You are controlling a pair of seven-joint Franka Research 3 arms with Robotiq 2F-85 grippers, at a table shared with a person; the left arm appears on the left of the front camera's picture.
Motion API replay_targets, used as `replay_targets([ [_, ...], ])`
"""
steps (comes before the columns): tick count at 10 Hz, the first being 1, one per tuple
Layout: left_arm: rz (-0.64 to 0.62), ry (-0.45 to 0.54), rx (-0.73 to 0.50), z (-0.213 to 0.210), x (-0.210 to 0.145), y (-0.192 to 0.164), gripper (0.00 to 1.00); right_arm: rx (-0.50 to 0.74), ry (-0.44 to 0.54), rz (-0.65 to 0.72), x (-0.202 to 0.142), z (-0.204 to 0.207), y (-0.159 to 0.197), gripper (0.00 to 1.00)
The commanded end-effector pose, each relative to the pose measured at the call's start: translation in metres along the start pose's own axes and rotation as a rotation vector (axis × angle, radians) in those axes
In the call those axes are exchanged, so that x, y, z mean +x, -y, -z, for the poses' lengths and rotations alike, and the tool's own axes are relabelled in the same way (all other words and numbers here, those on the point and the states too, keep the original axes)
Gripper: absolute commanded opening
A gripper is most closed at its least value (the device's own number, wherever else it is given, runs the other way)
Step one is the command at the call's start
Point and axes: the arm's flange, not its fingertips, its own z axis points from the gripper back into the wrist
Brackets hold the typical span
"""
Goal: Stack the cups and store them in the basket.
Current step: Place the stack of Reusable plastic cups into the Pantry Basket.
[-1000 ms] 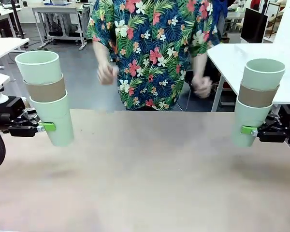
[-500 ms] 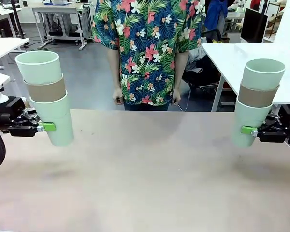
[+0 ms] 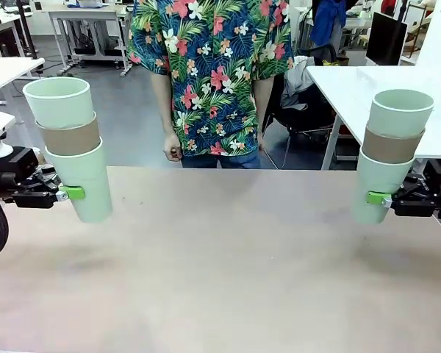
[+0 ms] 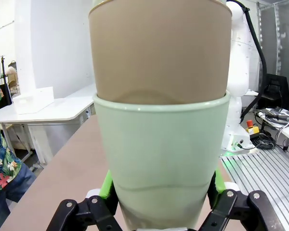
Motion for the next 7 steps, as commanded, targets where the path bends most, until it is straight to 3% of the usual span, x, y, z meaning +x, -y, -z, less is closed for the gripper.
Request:
replay_targets([
  [1,0.008,0.005,-0.004,0.0012,0.0027,0.0003,0.87,-0.004,0.006,-0.008,0.003,-0.0006,-0.0002,0.85],
  [7,0.008,0.005,-0.004,0.0012,0.0027,0.0003,0.87,-0.004,0.006,-0.008,0.003,-0.0006,-0.0002,0.85],
])
